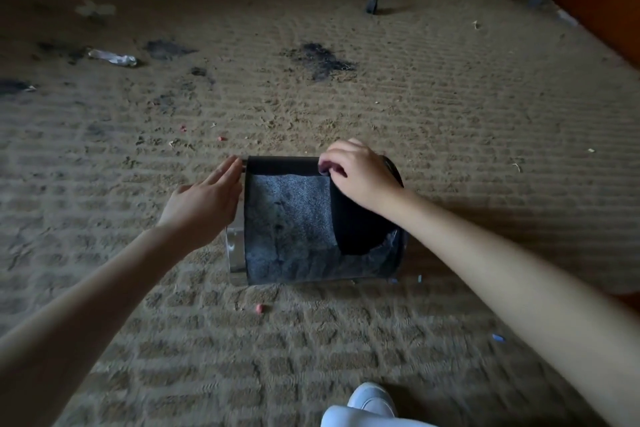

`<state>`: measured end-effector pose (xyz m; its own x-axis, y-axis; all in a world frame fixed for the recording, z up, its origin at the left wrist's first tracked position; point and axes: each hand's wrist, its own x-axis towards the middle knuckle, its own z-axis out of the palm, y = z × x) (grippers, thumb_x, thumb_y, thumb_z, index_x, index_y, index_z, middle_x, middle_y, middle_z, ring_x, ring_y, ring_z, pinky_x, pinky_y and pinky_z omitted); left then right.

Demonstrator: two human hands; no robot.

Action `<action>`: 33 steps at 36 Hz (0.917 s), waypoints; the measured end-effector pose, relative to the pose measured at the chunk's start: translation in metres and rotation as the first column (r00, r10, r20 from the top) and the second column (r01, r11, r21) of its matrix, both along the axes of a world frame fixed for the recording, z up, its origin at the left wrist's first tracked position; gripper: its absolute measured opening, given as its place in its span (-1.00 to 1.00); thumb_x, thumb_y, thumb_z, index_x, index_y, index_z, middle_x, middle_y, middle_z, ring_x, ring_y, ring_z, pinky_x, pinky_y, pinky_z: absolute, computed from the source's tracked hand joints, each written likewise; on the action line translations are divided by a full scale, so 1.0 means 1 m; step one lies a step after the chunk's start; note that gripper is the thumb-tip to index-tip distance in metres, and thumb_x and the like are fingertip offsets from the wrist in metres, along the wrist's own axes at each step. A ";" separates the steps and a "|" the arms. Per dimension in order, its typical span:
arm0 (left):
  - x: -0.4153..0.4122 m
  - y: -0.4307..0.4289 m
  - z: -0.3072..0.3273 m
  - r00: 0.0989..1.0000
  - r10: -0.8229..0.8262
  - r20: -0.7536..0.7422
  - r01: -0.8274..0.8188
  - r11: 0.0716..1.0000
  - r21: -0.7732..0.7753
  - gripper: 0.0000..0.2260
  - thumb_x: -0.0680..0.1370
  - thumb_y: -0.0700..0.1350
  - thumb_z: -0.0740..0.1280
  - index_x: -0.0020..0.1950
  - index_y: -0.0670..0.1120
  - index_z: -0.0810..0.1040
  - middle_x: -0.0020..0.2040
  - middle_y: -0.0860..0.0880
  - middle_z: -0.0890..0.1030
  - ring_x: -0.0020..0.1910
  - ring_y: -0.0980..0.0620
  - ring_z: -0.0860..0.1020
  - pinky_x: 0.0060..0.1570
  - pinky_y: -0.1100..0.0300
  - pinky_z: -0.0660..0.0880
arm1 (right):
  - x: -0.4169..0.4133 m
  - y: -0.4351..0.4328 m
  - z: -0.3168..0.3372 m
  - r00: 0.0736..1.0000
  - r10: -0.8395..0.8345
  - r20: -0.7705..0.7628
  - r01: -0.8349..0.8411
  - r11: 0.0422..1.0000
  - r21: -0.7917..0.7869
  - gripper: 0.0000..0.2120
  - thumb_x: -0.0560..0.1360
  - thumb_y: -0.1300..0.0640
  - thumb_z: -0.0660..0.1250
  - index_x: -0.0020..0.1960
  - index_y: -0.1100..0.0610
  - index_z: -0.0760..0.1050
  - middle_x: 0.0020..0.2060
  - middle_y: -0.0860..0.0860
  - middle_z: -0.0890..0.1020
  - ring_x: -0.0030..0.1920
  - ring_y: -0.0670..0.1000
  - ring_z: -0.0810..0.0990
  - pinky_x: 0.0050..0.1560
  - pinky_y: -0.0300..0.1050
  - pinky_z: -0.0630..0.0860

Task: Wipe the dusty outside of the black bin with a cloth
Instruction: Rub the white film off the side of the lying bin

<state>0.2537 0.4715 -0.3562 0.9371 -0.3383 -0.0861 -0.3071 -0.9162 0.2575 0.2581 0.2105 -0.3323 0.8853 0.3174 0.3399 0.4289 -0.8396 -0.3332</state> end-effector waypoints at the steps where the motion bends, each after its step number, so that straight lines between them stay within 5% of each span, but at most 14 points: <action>1: 0.000 0.000 0.000 1.000 0.000 0.002 0.000 1.000 0.009 -0.54 0.63 0.08 -0.16 0.52 0.12 -0.15 0.50 0.21 -0.13 0.31 0.01 0.44 0.24 0.02 0.33 | -0.002 0.002 -0.004 1.000 0.001 -0.002 -0.001 1.000 0.005 -0.81 0.37 0.44 0.32 -0.15 0.21 0.61 -0.18 0.06 0.63 -0.10 0.11 0.53 -0.05 -0.02 0.48; 10: 0.000 0.001 -0.001 1.000 0.003 0.008 -0.003 1.000 0.008 -0.54 0.62 0.10 -0.18 0.52 0.13 -0.14 0.51 0.20 -0.11 0.33 -0.01 0.42 0.25 0.01 0.31 | -0.065 -0.006 -0.020 0.990 0.132 0.055 -0.130 0.991 -0.030 -0.83 0.36 0.45 0.36 -0.11 0.26 0.61 -0.16 0.09 0.61 -0.10 0.08 0.53 -0.03 -0.12 0.49; 19: 0.001 -0.002 0.000 1.000 0.020 -0.014 -0.021 1.000 -0.022 -0.54 0.62 0.08 -0.15 0.53 0.13 -0.12 0.51 0.21 -0.10 0.30 -0.03 0.45 0.20 0.01 0.36 | -0.112 -0.020 -0.052 0.938 0.334 -0.088 -0.344 0.927 -0.147 -0.81 0.49 0.32 0.22 -0.02 0.28 0.61 -0.13 0.11 0.61 -0.05 0.09 0.52 -0.01 -0.05 0.52; 25: 0.000 -0.002 0.000 1.000 0.020 -0.020 -0.021 0.999 -0.040 -0.54 0.62 0.07 -0.16 0.53 0.11 -0.12 0.51 0.20 -0.11 0.31 -0.02 0.44 0.27 -0.04 0.31 | -0.063 -0.008 -0.015 0.987 0.151 0.047 -0.152 0.988 0.034 -0.83 0.40 0.41 0.34 -0.05 0.26 0.61 -0.12 0.11 0.62 -0.06 0.06 0.51 0.07 -0.13 0.44; 33: 0.002 0.000 -0.002 1.000 0.005 -0.018 -0.005 1.000 -0.019 -0.55 0.62 0.09 -0.17 0.52 0.14 -0.14 0.50 0.22 -0.12 0.29 -0.01 0.45 0.26 -0.02 0.33 | 0.000 0.014 -0.006 0.996 -0.015 -0.093 0.022 0.997 0.080 -0.81 0.40 0.44 0.29 -0.12 0.25 0.61 -0.15 0.10 0.60 -0.08 0.12 0.54 0.05 0.09 0.48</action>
<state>0.2555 0.4715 -0.3578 0.9372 -0.3354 -0.0963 -0.2978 -0.9126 0.2802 0.2578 0.2247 -0.3388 0.9196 0.2755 0.2801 0.3778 -0.8158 -0.4380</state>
